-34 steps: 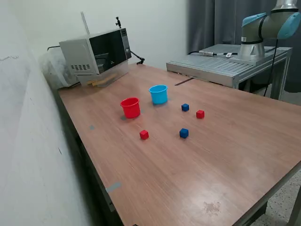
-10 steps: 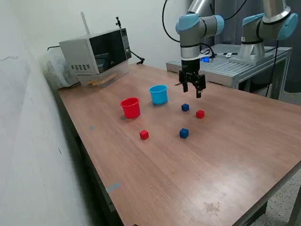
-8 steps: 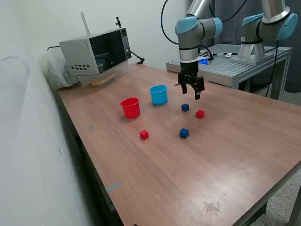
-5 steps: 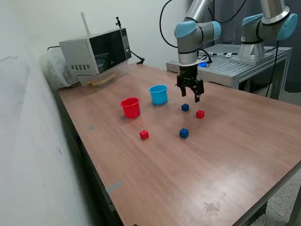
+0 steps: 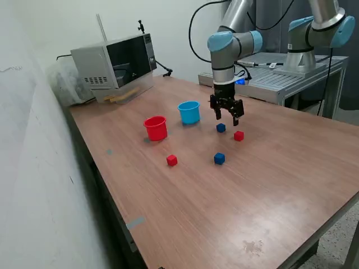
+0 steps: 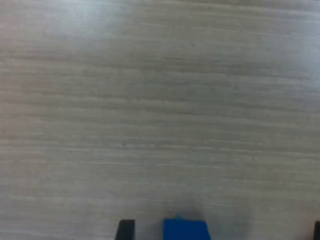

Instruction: Place red objects in the red bin, and blue objects in the blue bin.

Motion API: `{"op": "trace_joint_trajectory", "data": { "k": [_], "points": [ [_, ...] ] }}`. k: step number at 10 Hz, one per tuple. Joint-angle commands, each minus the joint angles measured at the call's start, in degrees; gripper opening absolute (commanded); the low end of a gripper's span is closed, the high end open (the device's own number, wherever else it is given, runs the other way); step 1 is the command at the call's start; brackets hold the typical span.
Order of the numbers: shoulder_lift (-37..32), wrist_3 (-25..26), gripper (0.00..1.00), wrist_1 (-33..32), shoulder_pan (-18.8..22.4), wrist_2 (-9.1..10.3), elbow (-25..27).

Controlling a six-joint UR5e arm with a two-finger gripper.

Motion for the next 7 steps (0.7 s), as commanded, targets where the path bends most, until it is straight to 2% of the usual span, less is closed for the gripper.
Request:
{"op": "trace_joint_trajectory", "data": {
  "k": [1,7],
  "points": [
    [1.8,-2.0,1.0,-0.2,-0.1,0.3,-1.2],
    [2.6,-2.1,1.0,-0.8,-3.4,0.3,-3.1]
  ]
}}
